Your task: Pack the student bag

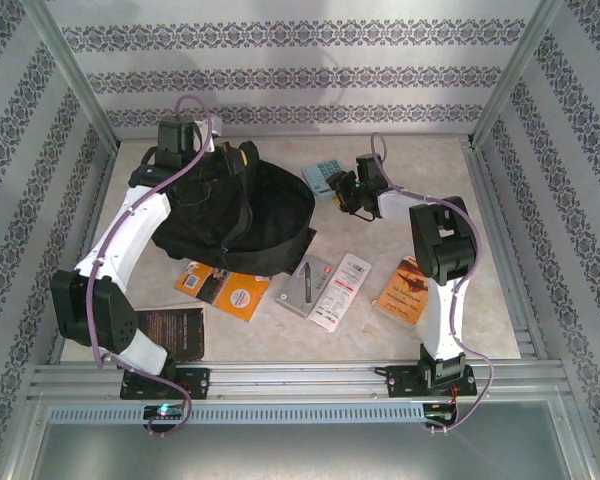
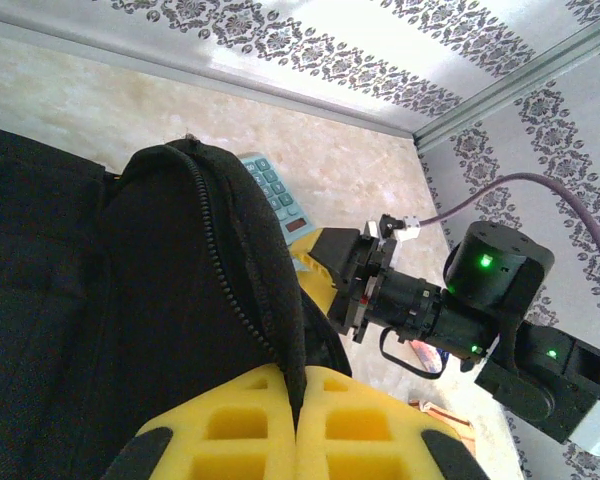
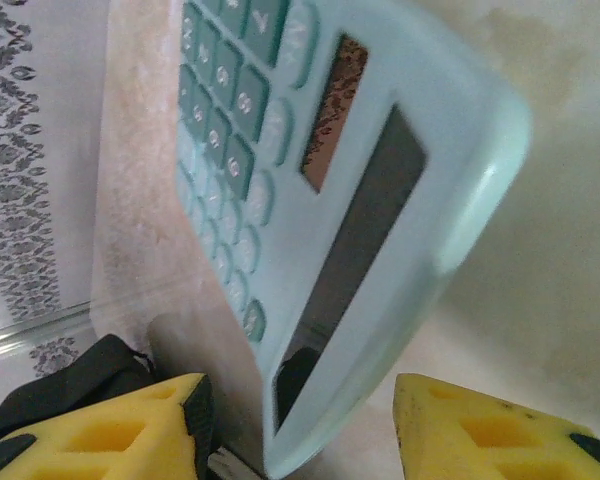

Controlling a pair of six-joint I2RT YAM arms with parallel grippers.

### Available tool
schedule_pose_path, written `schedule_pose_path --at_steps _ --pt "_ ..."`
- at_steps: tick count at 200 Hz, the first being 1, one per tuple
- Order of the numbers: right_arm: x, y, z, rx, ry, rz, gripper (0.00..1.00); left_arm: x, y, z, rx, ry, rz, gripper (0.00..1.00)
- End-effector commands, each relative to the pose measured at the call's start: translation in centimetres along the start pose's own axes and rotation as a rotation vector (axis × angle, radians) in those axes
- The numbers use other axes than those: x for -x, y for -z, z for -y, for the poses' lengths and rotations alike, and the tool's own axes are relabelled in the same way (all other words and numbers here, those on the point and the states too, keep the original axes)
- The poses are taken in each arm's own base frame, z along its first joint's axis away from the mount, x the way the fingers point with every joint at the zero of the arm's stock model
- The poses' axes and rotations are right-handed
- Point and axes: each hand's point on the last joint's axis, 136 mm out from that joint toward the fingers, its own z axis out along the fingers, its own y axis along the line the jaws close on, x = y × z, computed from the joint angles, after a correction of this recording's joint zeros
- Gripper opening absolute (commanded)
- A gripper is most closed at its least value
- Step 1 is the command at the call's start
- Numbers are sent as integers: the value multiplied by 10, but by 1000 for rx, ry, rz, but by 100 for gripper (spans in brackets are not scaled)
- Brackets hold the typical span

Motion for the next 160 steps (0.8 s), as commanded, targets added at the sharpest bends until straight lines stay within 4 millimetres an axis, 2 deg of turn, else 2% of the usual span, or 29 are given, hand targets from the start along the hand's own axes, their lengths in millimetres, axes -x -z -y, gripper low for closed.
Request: schedule_pose_path --at_steps 1,29,64,91,123,160 --pt "9 -6 4 -19 -41 32 50 30 18 23 -71 -45 96 0" --pt "11 -16 7 -9 -67 33 47 29 18 23 -69 -47 93 0" --pt "12 -23 4 10 -71 35 39 27 17 20 -57 -46 87 0" --pt "17 -21 6 16 -80 47 25 27 18 20 -52 -51 84 0" --pt "21 -1 0 23 -63 63 1 28 18 20 -47 -63 77 0" --pt "20 45 -21 10 72 52 0 30 18 23 -50 -96 52 0"
